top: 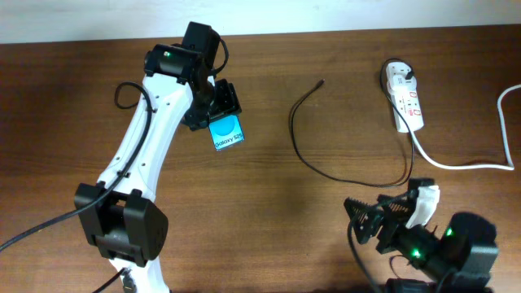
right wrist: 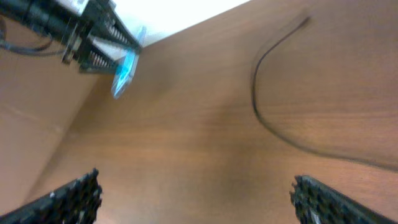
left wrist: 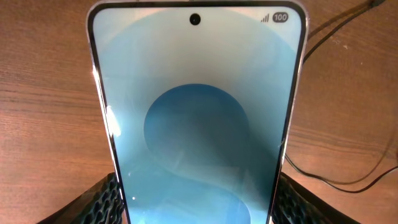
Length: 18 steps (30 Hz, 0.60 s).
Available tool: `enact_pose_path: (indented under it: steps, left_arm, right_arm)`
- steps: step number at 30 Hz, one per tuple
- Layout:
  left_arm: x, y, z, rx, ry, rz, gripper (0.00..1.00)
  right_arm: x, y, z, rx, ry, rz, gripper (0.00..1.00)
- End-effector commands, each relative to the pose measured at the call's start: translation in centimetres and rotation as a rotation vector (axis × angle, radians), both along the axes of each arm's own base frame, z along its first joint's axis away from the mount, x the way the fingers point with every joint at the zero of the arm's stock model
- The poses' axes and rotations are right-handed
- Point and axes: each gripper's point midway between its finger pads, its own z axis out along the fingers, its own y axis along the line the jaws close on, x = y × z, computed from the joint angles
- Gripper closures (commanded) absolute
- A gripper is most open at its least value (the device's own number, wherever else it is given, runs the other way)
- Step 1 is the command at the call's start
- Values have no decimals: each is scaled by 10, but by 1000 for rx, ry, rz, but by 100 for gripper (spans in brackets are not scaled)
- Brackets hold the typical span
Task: Plug charger to phone and switch on socket
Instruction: 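Move the right gripper toward the phone held by the left gripper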
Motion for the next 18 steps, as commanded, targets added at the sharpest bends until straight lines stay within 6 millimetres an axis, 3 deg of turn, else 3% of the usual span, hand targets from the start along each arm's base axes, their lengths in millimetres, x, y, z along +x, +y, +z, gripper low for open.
enact_pose_path:
  steps: [1,3,8,11,15,18]
  left_arm:
    - [1,3,29,-19,-76,12,67]
    - [1,3,29,-18,-75,12,67]
    - [1,3,29,-19,-75,12,67]
    - [1,3,29,-18,-74,12,67]
    - [0,3,29,-17,-71,12,67]
    - [0,3,29,-17,-72,12,67]
  right_arm:
    - [6,-8,25,-52,124,-20,2]
    - [6,-8,27,-41,227,-17,2]
    - [2,0,2,26,470,30,2]
    - [24,-5,-5,26,492,5,2]
    - [42,-24,-45,-4,706,-102,1]
    - [60,-38,-54,-49,778,-173,2]
